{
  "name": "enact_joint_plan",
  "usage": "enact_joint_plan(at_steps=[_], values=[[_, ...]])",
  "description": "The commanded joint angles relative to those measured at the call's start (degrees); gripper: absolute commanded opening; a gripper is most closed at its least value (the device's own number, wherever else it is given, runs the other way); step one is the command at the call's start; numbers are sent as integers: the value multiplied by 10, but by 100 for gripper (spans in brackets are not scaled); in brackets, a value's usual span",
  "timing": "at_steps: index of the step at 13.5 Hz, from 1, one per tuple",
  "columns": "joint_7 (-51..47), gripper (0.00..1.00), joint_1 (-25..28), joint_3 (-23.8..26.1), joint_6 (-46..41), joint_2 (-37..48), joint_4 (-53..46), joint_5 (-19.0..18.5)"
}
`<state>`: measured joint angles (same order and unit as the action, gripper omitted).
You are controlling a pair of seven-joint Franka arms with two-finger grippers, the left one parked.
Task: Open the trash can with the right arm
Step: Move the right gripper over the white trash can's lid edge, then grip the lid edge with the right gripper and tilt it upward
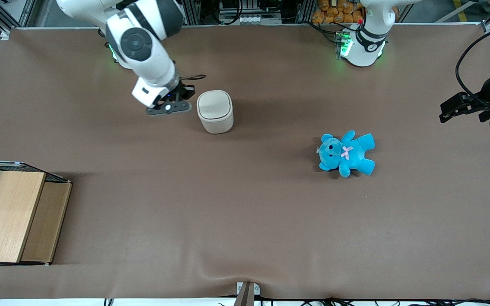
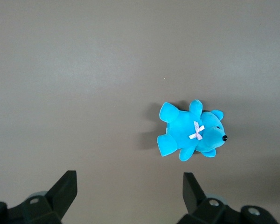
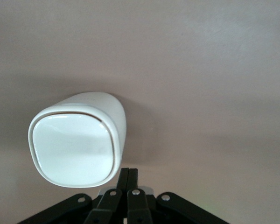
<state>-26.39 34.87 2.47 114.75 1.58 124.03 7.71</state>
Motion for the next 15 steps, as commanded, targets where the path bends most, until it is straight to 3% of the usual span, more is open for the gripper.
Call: enact_joint_plan(at_steps=[1, 15], values=[[-44, 0, 36, -5, 42, 21, 41, 4], [-66, 0, 60, -5, 150, -45, 60, 3]])
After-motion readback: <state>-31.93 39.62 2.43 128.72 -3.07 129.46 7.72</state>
